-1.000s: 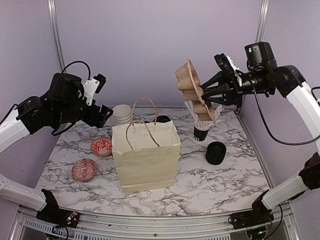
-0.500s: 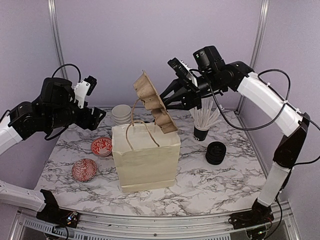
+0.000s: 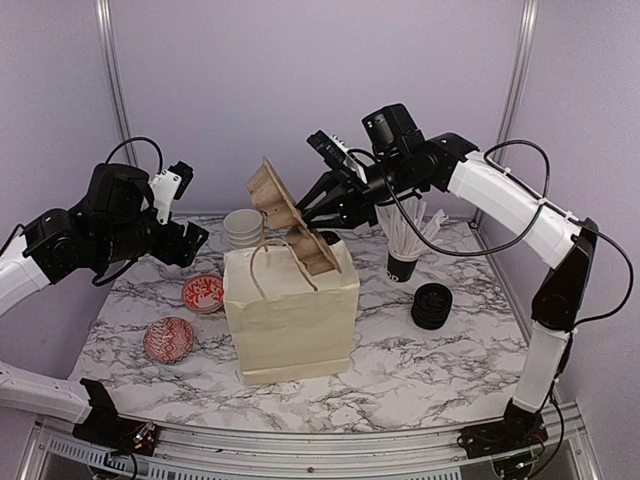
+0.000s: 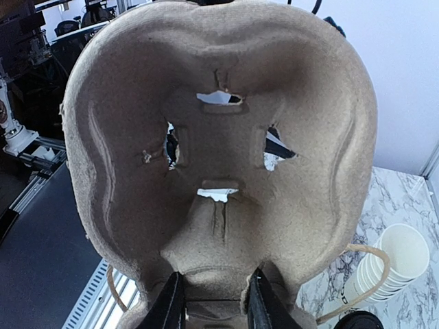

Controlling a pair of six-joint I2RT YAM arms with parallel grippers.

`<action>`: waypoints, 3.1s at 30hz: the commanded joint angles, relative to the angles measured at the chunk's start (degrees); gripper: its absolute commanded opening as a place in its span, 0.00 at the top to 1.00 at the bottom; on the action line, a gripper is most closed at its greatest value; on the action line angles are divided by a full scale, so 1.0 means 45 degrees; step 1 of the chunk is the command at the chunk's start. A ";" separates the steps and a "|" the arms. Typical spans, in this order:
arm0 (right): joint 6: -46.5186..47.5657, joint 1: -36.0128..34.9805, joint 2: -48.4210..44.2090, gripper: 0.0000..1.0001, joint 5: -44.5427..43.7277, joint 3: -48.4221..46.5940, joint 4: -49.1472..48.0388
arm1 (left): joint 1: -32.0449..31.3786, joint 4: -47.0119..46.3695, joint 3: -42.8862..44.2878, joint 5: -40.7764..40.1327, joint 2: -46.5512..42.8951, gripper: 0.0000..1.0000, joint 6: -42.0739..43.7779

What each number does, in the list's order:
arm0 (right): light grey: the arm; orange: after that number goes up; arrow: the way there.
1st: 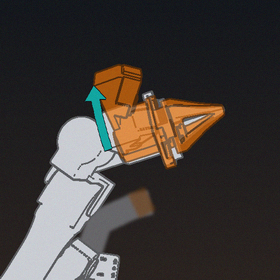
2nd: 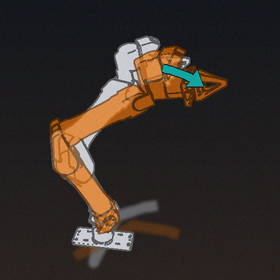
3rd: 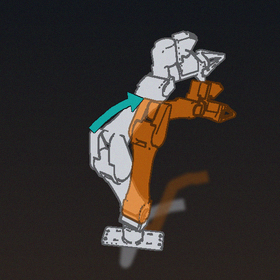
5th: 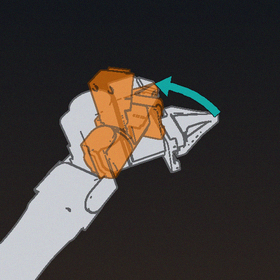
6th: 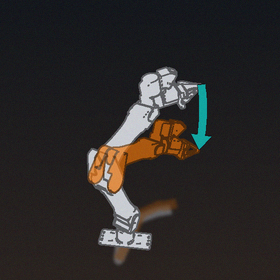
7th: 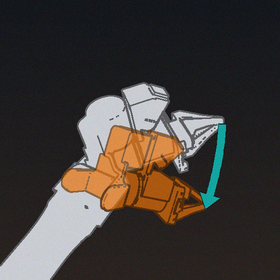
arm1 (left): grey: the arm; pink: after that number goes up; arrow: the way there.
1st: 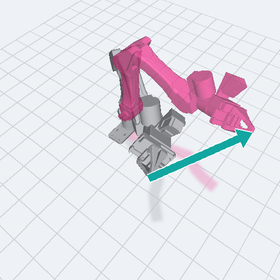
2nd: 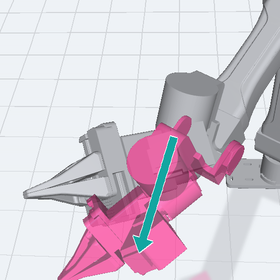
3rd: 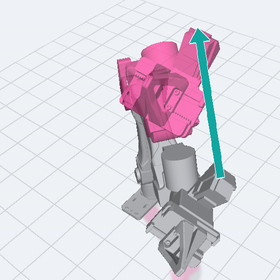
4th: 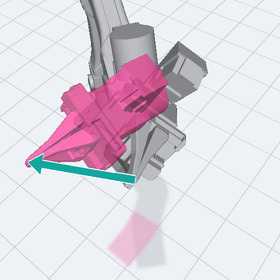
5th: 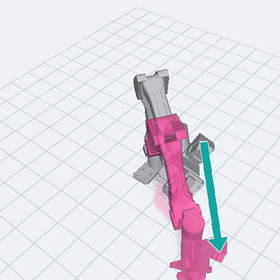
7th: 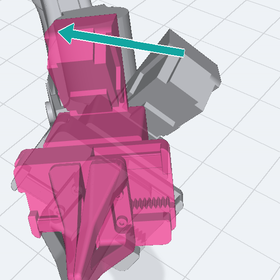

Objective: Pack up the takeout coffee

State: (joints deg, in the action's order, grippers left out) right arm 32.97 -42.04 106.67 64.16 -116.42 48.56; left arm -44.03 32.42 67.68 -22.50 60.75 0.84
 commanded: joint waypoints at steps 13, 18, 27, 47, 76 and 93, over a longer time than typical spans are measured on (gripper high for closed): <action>0.0818 -0.1202 -0.1320 0.73 -0.3547 0.2721 -0.0255 | 0.1205 -0.0425 -0.0467 -0.0244 -0.0442 0.10 -0.0363; 0.0900 -0.1399 -0.1555 0.73 -0.4443 0.3089 0.0439 | 0.1240 -0.0558 -0.0488 -0.0053 -0.0251 0.10 -0.0411; 0.0563 -0.1470 -0.2308 0.71 -0.2985 0.1701 0.0929 | 0.1259 -0.0776 -0.0410 0.0124 -0.0053 0.10 -0.0368; 0.0617 -0.1484 -0.2683 0.69 -0.1375 0.2128 0.1308 | 0.1249 -0.0680 -0.0160 0.0855 0.0179 0.10 -0.0658; -0.0932 -0.0059 -0.1438 0.69 0.0043 0.0656 0.0596 | -0.1649 -0.6656 -0.2348 0.9514 -0.0252 0.33 -0.0246; -0.2029 -0.0113 -0.1713 0.69 -0.1149 0.2283 -0.0380 | -0.3010 -0.7023 -0.2501 0.9022 -0.0380 0.97 0.0421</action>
State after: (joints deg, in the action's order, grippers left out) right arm 26.50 -42.17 100.16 61.49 -107.90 49.56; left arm -55.57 2.70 56.90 19.25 61.04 1.43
